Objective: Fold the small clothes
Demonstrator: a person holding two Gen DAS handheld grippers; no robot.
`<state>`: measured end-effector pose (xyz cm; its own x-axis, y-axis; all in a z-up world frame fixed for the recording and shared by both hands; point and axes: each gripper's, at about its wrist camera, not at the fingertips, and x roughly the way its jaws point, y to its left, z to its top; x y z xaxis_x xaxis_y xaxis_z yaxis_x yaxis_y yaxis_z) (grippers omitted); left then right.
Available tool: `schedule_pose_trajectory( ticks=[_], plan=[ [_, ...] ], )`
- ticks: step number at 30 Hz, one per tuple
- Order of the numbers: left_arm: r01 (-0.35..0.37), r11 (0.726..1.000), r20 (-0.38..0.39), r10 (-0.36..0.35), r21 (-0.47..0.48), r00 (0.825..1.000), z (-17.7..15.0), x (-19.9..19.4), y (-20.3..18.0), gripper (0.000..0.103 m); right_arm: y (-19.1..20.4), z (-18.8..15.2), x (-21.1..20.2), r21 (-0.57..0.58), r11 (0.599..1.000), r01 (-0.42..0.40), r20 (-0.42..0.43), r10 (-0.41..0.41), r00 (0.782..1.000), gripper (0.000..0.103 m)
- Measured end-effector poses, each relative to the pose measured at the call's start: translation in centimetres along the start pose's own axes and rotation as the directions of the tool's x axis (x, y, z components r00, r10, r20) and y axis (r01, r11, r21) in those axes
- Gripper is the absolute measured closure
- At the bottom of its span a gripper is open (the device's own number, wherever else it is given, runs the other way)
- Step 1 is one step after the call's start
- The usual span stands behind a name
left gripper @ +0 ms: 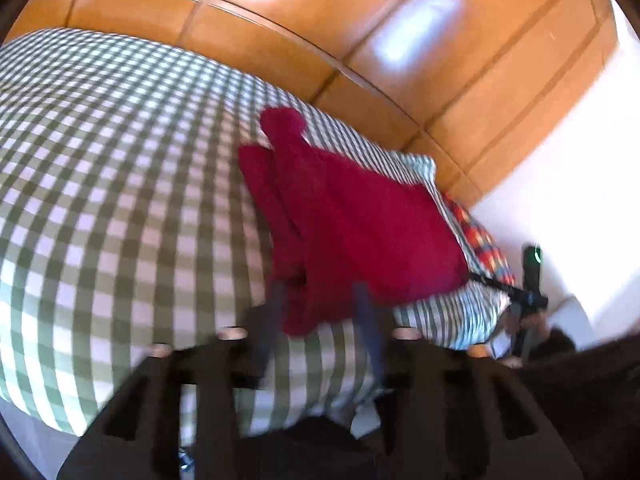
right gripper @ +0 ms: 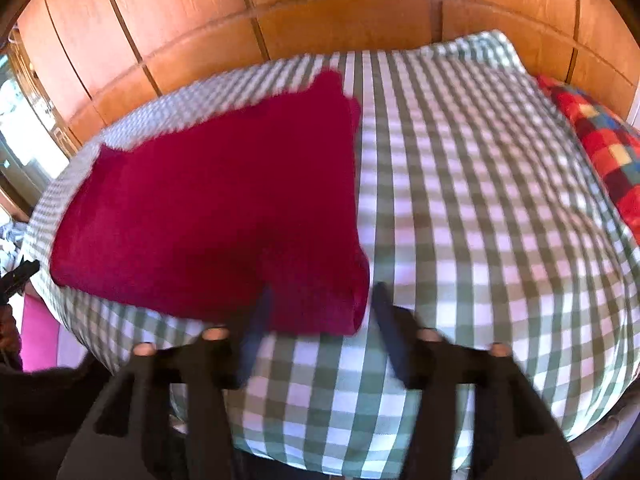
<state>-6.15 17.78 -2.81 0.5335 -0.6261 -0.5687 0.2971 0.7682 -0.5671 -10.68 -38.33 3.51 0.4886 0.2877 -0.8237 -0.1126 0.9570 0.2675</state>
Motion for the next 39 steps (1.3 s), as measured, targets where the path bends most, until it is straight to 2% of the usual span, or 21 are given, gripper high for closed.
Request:
schedule_pose_trajectory(
  ticks=[6, 11, 12, 13, 14, 15, 18, 20, 22, 24, 26, 27, 29, 30, 32, 34, 36, 39],
  plan=[
    [-0.025, 0.998, 0.021, 0.027, -0.064, 0.999, 4.0, 4.3, 0.7, 0.059, 0.0, 3.6, 1.7, 0.01, 0.999, 0.049, 0.048, -0.049, 0.998, 0.046],
    [-0.031, 0.993, 0.031, 0.035, -0.118, 0.999, 6.8, 7.7, 1.9, 0.059, -1.3, 7.0, 5.8, 0.073, 0.995, 0.066, 0.024, -0.068, 0.997, 0.046],
    [-0.034, 0.991, 0.021, 0.037, -0.127, 0.999, 7.2, 8.4, 2.1, 0.072, -1.6, 7.3, 6.6, 0.082, 0.994, 0.067, 0.013, -0.069, 0.998, 0.046],
    [-0.033, 0.992, 0.002, 0.034, -0.123, 0.999, 7.5, 9.1, 2.2, 0.093, -1.8, 7.6, 7.4, 0.092, 0.994, 0.064, 0.001, -0.064, 0.998, 0.047],
    [-0.059, 0.992, 0.003, 0.06, -0.111, 0.998, 7.8, 9.4, 2.0, 0.096, -2.0, 7.8, 8.1, 0.101, 0.994, 0.053, -0.014, -0.051, 0.999, 0.059],
    [-0.091, 0.991, 0.024, 0.094, -0.095, 0.995, 7.8, 9.3, 1.7, 0.097, -1.9, 7.9, 8.5, 0.098, 0.994, 0.042, -0.022, -0.04, 0.999, 0.088],
    [-0.149, 0.985, 0.079, 0.156, -0.084, 0.985, 7.7, 8.0, 1.0, 0.097, -1.9, 7.8, 8.0, 0.077, 0.994, 0.082, 0.009, -0.083, 0.997, 0.095],
    [-0.213, 0.973, 0.058, 0.218, -0.087, 0.974, 7.1, 8.3, 1.5, 0.097, -2.6, 7.2, 9.1, 0.104, 0.99, 0.095, -0.018, -0.094, 0.995, 0.095],
    [-0.281, 0.955, -0.032, 0.279, -0.098, 0.96, 6.2, 10.2, 2.8, 0.097, -3.0, 6.9, 9.9, 0.124, 0.988, 0.088, -0.027, -0.086, 0.996, 0.094],
    [-0.292, 0.947, -0.061, 0.286, -0.137, 0.956, 5.8, 11.0, 3.5, 0.097, -2.8, 7.0, 9.8, 0.135, 0.988, 0.075, -0.015, -0.073, 0.997, 0.09],
    [-0.297, 0.939, -0.042, 0.295, -0.172, 0.955, 6.2, 10.3, 3.2, 0.093, -2.8, 7.1, 9.5, 0.126, 0.988, 0.09, -0.019, -0.088, 0.996, 0.086],
    [-0.313, 0.933, -0.027, 0.313, -0.178, 0.949, 6.5, 9.8, 2.7, 0.09, -2.8, 7.3, 9.3, 0.121, 0.988, 0.097, -0.019, -0.095, 0.995, 0.078],
    [-0.349, 0.925, 0.005, 0.354, -0.149, 0.935, 7.2, 8.9, 1.4, 0.09, -2.9, 7.5, 8.3, 0.112, 0.987, 0.119, -0.003, -0.119, 0.993, 0.064],
    [-0.369, 0.922, 0.043, 0.376, -0.117, 0.925, 7.7, 8.3, 0.2, 0.09, -2.9, 7.7, 7.6, 0.113, 0.986, 0.125, 0.015, -0.127, 0.992, 0.061],
    [-0.353, 0.931, 0.086, 0.361, -0.089, 0.929, 8.3, 7.6, -1.1, 0.09, -2.5, 8.3, 5.9, 0.107, 0.986, 0.129, 0.066, -0.137, 0.988, 0.061],
    [-0.33, 0.942, 0.113, 0.335, -0.055, 0.936, 8.7, 8.0, -2.7, 0.09, -1.6, 8.6, 5.2, 0.083, 0.992, 0.092, 0.092, -0.1, 0.991, 0.06],
    [-0.361, 0.932, 0.115, 0.359, -0.004, 0.926, 8.5, 9.3, -4.1, 0.09, 0.3, 9.5, 5.3, 0.025, 0.997, 0.069, 0.102, -0.071, 0.992, 0.053],
    [-0.366, 0.93, 0.092, 0.362, 0.032, 0.928, 7.9, 11.5, -5.3, 0.09, 3.3, 10.7, 7.2, -0.07, 0.996, 0.056, 0.09, -0.049, 0.995, 0.053]
  ],
)
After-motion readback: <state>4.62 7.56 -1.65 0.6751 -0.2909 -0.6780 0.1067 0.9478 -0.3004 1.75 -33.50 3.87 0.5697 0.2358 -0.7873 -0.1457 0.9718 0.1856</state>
